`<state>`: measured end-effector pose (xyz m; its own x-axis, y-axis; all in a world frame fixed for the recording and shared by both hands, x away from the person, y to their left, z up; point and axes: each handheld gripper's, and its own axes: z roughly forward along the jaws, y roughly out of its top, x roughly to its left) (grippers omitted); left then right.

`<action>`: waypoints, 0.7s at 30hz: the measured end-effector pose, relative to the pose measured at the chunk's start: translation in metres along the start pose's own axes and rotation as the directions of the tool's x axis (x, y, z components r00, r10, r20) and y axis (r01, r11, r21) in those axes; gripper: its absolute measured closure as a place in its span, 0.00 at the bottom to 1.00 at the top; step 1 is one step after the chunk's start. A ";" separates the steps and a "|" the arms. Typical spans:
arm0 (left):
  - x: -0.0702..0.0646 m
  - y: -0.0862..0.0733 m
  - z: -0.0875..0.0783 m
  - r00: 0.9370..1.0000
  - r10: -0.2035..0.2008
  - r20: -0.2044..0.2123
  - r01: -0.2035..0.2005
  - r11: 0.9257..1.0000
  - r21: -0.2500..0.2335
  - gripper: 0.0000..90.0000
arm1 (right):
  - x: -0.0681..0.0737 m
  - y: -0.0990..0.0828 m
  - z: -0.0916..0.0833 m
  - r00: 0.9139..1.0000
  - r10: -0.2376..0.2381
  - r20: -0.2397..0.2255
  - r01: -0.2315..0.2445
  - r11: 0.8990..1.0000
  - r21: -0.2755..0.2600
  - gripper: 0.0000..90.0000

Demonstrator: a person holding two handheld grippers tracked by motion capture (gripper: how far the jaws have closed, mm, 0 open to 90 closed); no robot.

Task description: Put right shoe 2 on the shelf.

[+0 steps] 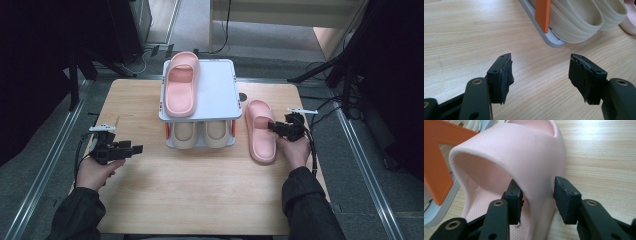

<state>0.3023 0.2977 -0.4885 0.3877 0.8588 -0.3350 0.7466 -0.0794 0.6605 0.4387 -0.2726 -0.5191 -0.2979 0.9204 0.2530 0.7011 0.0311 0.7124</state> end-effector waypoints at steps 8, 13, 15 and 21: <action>0.002 -0.001 -0.003 1.000 -0.005 -0.005 0.005 1.000 0.000 0.40 | -0.002 0.001 0.003 1.000 0.023 0.008 -0.023 1.000 -0.013 0.73; 0.003 -0.002 -0.002 1.000 -0.004 -0.004 0.004 1.000 0.003 0.40 | -0.002 0.001 0.002 1.000 0.018 0.011 -0.017 1.000 -0.013 0.76; 0.003 -0.002 -0.002 1.000 -0.009 -0.004 0.009 1.000 0.002 0.40 | -0.001 0.001 0.002 1.000 0.010 0.021 -0.010 1.000 -0.009 0.78; 0.005 -0.003 -0.001 1.000 -0.016 0.002 0.016 1.000 0.004 0.40 | -0.005 0.003 -0.002 0.999 0.027 0.042 -0.027 1.000 -0.011 0.90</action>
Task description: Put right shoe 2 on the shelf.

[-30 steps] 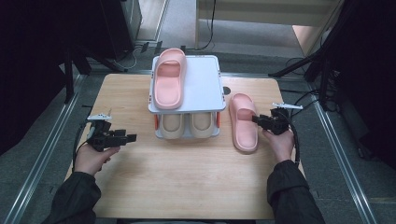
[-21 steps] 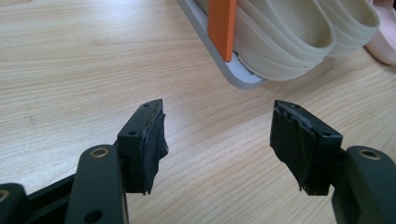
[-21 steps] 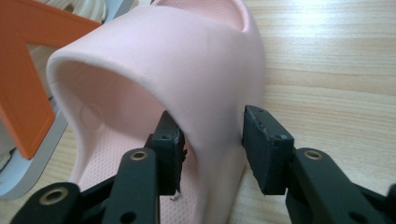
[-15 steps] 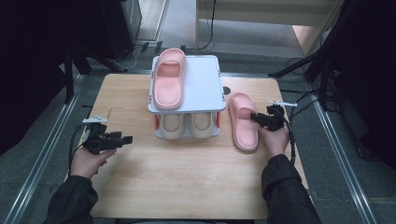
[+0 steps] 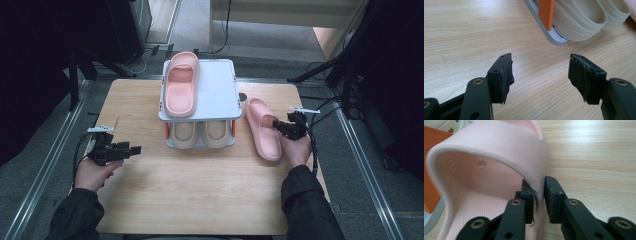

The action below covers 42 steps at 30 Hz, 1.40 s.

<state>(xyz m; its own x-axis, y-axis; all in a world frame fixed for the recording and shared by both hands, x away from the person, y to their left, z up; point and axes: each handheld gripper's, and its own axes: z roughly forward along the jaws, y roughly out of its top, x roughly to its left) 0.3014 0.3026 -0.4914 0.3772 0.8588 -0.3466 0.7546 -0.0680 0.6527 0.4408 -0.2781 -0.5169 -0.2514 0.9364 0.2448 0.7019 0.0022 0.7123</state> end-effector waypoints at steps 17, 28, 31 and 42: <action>0.004 0.000 0.001 1.000 -0.008 0.009 0.008 1.000 0.000 0.40 | 0.017 0.012 -0.011 1.000 0.006 -0.019 -0.006 1.000 0.005 0.94; 0.004 -0.001 -0.001 1.000 -0.002 0.010 0.003 1.000 -0.005 0.40 | 0.030 0.031 -0.016 0.999 0.031 -0.012 -0.031 0.999 0.045 0.93; 0.004 -0.001 -0.001 1.000 -0.002 0.014 0.002 1.000 -0.003 0.40 | 0.031 0.037 -0.017 0.999 0.041 -0.008 -0.040 0.997 0.073 0.93; 0.003 0.000 -0.002 1.000 0.009 0.023 -0.009 1.000 -0.017 0.40 | 0.038 0.078 -0.039 0.999 0.041 -0.034 -0.039 0.999 0.036 0.93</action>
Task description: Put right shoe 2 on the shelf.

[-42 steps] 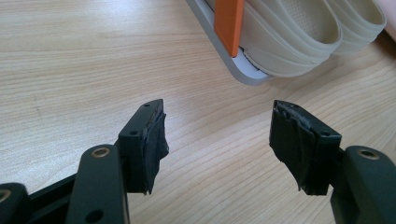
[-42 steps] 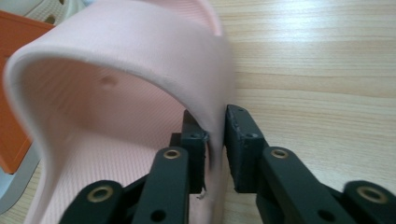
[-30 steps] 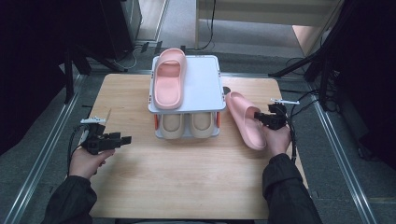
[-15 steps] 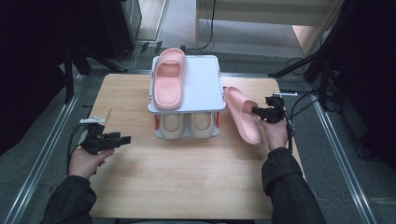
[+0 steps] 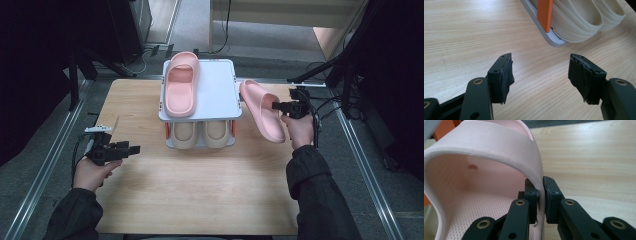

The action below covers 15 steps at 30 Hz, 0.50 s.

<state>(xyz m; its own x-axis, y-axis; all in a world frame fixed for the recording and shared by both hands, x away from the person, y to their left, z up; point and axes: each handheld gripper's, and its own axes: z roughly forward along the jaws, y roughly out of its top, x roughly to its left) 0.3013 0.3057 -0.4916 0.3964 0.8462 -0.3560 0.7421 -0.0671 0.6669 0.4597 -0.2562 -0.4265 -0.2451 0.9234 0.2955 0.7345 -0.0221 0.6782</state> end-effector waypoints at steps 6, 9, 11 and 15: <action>-0.002 0.000 -0.001 1.000 0.007 -0.006 -0.007 1.000 -0.002 0.41 | 0.012 0.023 -0.012 1.000 -0.019 0.004 0.019 1.000 -0.017 0.93; -0.001 0.000 -0.002 1.000 0.004 -0.004 -0.004 1.000 -0.004 0.41 | 0.021 0.037 -0.019 1.000 -0.031 0.005 0.031 0.999 -0.023 0.92; -0.001 0.000 -0.003 1.000 0.002 -0.001 -0.002 1.000 -0.007 0.41 | 0.023 0.040 -0.021 0.999 -0.031 0.005 0.032 0.999 -0.026 0.92; -0.003 0.001 -0.003 1.000 0.006 0.010 -0.006 1.000 -0.007 0.42 | 0.037 0.059 -0.028 0.998 -0.060 0.017 0.060 0.997 -0.037 0.92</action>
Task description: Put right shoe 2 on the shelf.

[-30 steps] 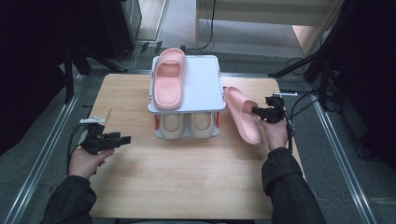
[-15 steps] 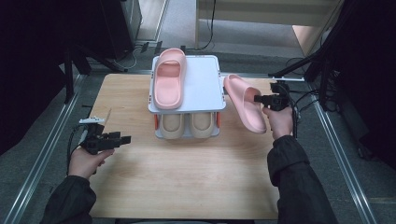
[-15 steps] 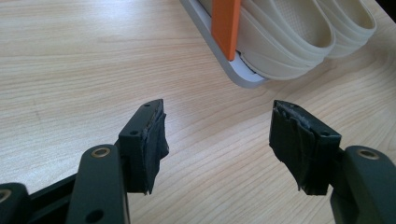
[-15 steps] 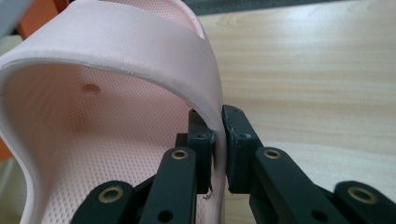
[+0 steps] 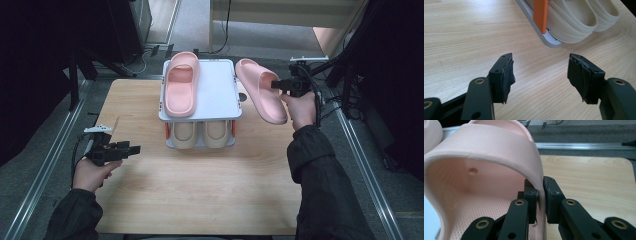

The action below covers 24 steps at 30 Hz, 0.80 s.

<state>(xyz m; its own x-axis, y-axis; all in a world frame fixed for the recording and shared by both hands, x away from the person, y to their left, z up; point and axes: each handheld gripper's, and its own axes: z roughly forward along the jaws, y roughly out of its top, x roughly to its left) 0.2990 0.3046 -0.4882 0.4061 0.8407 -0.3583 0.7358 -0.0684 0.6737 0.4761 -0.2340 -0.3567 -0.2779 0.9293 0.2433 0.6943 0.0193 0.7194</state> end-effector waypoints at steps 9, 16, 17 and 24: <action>-0.002 0.001 -0.001 1.000 0.009 0.003 -0.009 1.000 -0.016 0.43 | 0.026 0.026 -0.005 1.000 -0.019 -0.022 0.019 1.000 -0.018 0.91; -0.004 0.001 -0.001 1.000 0.016 0.010 -0.016 1.000 -0.018 0.43 | 0.051 0.036 0.012 0.998 -0.050 -0.035 0.050 0.999 0.014 0.91; -0.004 0.001 -0.001 1.000 0.018 0.010 -0.017 1.000 -0.018 0.43 | 0.055 0.037 0.015 0.998 -0.054 -0.032 0.055 0.998 0.019 0.90; -0.004 0.002 0.000 1.000 0.021 0.016 -0.021 1.000 -0.014 0.43 | 0.075 0.043 0.040 0.996 -0.086 0.017 0.084 0.994 0.070 0.90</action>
<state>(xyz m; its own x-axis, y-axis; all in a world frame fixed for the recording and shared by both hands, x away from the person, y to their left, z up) 0.2986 0.3010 -0.4853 0.4303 0.8302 -0.3544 0.7196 -0.0785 0.6900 0.5117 -0.1483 -0.3335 -0.3247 0.9305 0.1694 0.7133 0.1232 0.6900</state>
